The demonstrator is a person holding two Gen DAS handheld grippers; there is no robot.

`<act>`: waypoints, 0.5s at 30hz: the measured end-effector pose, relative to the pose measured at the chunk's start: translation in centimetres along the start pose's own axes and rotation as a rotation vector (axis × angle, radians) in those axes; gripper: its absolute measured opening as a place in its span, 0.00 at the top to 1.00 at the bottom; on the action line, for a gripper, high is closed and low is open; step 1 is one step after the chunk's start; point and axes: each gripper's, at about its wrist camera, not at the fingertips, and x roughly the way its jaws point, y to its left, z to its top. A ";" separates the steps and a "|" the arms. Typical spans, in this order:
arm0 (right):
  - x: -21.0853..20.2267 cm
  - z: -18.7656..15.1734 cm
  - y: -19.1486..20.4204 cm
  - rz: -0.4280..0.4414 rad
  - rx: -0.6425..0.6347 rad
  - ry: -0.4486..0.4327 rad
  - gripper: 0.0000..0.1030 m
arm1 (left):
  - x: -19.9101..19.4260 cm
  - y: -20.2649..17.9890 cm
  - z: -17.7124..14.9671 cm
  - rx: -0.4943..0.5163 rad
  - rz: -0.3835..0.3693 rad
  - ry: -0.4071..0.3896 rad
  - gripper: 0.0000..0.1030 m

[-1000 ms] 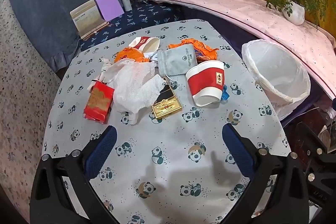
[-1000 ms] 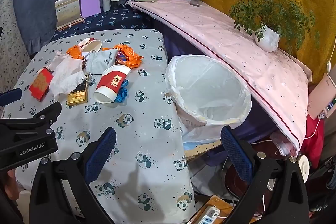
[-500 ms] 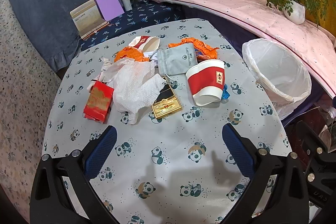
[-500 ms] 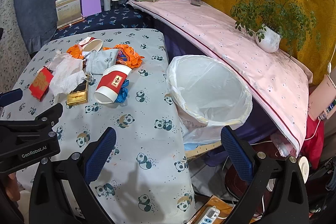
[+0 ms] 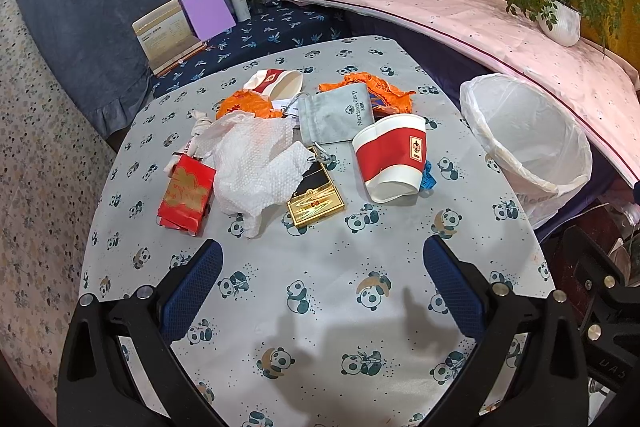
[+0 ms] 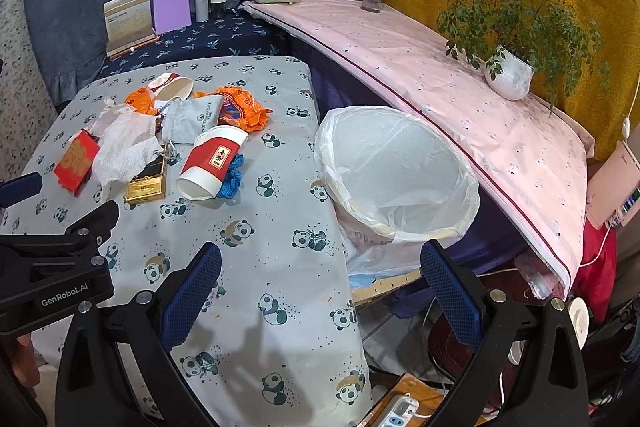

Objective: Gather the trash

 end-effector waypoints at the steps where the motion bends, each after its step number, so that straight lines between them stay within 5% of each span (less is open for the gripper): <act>1: 0.0 0.1 0.0 0.000 0.000 -0.001 0.07 | 0.0 0.0 0.0 0.000 0.000 -0.001 0.07; 15: -0.4 0.4 -0.1 -0.006 0.004 -0.009 0.07 | 0.0 -0.3 0.1 0.002 0.000 -0.002 0.07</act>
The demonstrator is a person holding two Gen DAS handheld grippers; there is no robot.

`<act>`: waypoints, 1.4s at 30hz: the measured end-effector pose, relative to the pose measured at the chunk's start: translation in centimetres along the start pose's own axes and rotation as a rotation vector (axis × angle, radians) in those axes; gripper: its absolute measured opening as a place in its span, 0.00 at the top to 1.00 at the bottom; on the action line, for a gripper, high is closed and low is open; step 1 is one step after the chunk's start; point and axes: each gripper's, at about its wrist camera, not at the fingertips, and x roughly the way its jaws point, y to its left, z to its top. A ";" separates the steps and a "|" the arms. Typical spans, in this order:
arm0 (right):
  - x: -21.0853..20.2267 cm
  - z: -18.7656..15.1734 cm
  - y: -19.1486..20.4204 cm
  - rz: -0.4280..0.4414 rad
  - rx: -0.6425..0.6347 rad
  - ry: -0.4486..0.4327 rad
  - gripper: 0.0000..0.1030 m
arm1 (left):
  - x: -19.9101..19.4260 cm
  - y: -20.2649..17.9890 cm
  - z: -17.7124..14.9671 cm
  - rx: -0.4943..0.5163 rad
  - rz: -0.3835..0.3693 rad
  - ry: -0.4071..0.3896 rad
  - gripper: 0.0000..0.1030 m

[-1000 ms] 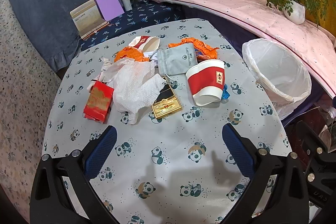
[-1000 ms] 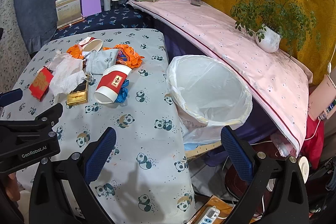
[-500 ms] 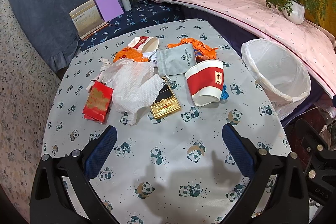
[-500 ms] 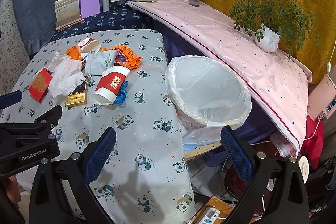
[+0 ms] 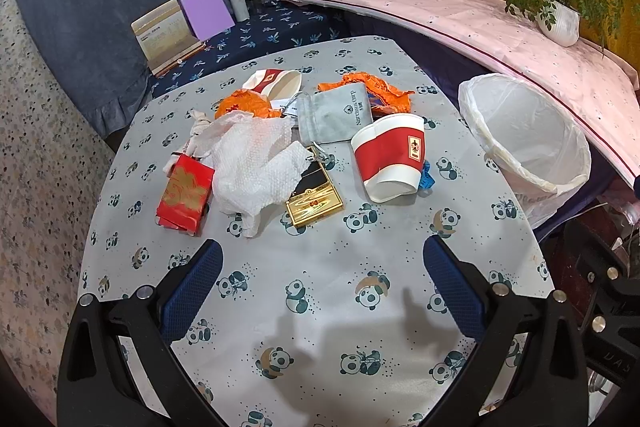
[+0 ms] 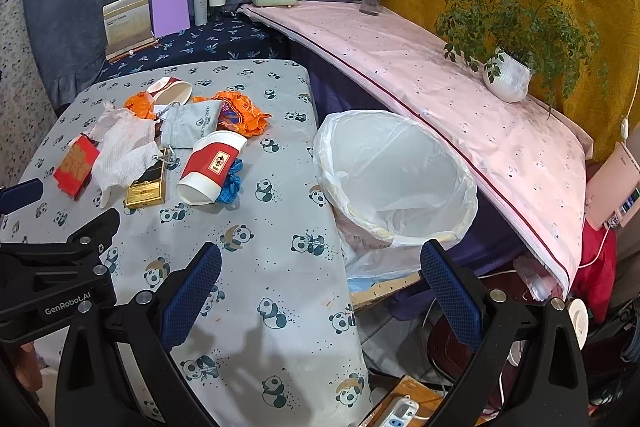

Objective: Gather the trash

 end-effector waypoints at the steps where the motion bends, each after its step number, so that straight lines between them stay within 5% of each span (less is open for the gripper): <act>1: 0.0 0.0 0.0 0.000 -0.001 0.000 0.07 | 0.0 0.0 0.0 0.000 0.000 0.001 0.07; 42: -0.1 0.0 0.0 -0.004 -0.001 -0.003 0.07 | -0.6 -0.5 0.1 0.001 -0.012 -0.008 0.07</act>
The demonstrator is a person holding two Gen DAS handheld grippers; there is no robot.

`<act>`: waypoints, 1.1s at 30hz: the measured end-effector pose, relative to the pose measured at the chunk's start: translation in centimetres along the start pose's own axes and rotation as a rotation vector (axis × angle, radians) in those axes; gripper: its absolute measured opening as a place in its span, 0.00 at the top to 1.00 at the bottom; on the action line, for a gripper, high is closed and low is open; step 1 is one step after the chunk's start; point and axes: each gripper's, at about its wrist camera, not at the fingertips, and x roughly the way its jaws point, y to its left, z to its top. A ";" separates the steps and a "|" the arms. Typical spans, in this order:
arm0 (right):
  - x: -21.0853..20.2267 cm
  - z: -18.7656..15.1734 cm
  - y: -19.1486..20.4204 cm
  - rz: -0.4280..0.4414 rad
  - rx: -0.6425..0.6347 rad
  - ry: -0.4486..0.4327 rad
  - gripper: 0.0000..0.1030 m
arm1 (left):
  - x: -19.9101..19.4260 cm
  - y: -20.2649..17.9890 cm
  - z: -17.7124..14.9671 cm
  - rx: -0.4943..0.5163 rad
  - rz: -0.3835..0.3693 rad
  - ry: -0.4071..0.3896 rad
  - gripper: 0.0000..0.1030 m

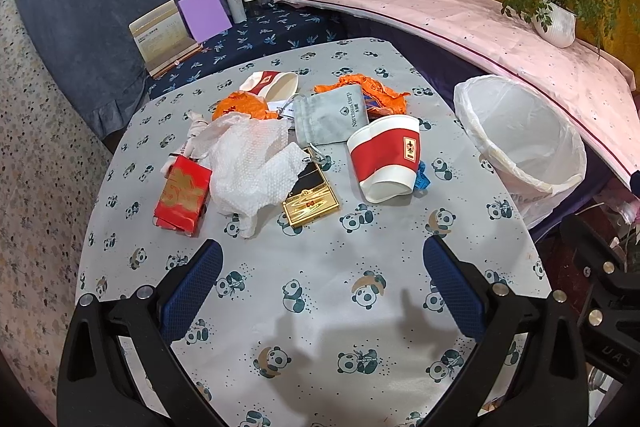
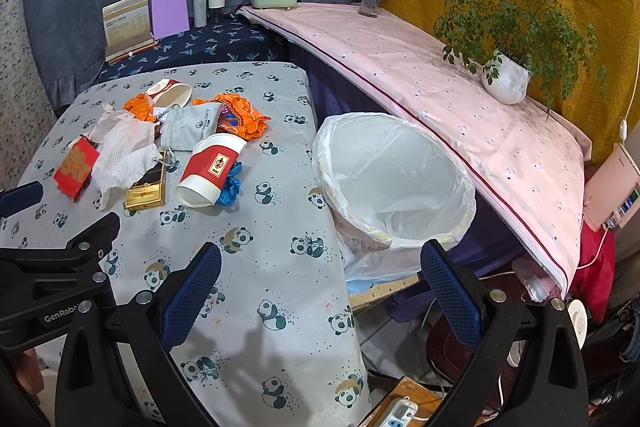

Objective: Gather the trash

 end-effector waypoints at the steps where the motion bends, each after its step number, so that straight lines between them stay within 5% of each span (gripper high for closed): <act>1: 0.0 0.0 0.0 0.000 0.000 0.000 0.07 | 0.0 0.0 0.0 0.000 -0.001 0.000 0.07; 33: 0.6 1.0 0.1 -0.039 0.044 -0.045 0.07 | 0.6 2.3 0.9 -0.013 0.011 -0.072 0.07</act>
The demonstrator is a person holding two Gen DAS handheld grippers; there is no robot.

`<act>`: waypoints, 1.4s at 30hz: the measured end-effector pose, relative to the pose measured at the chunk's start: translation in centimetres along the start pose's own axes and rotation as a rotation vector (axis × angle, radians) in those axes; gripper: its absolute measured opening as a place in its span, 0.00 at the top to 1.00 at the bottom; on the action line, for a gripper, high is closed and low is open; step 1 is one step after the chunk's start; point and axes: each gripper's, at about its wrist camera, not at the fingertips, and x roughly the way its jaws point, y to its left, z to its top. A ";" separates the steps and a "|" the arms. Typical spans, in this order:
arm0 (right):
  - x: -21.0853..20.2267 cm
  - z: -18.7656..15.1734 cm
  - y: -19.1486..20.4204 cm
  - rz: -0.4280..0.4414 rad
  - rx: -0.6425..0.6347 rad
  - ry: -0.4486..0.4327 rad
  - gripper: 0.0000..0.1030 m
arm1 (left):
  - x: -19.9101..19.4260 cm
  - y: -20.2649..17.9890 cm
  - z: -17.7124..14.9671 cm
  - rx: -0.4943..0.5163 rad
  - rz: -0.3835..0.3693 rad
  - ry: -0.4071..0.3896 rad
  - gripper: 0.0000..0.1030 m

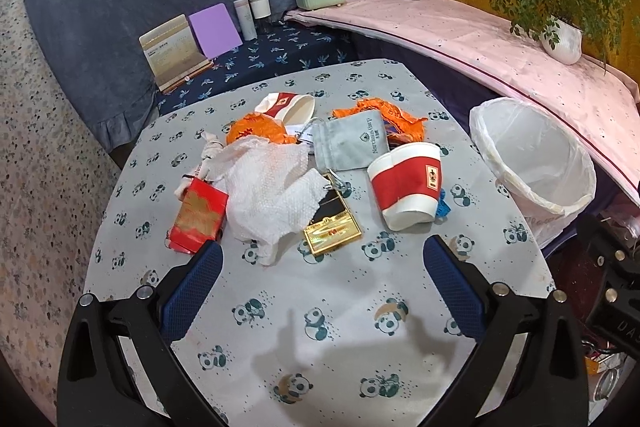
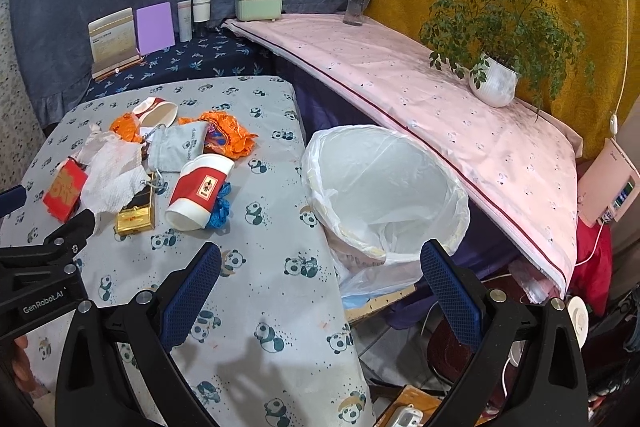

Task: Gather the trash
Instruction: 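Grasp the red envelope with the left tool while the right tool grasps the red-and-white paper cup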

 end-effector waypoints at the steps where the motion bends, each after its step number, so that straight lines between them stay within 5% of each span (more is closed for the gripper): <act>1: 0.1 0.1 0.1 0.000 0.002 -0.003 0.07 | 0.2 0.3 0.0 -0.002 -0.002 0.004 0.07; 18: 3.9 2.1 5.8 0.078 -0.019 0.002 0.08 | 7.6 12.0 0.0 -0.145 0.108 0.073 0.07; 23: 5.9 2.7 7.9 0.101 -0.031 0.020 0.09 | 10.1 14.1 -0.3 -0.150 0.083 0.100 0.08; 30: 9.6 3.3 10.0 0.145 -0.009 0.080 0.15 | 13.0 15.5 -0.6 -0.147 0.021 0.152 0.29; 42: 14.2 3.4 12.7 0.196 -0.025 0.158 0.37 | 14.9 15.9 -1.4 -0.176 -0.120 0.219 0.87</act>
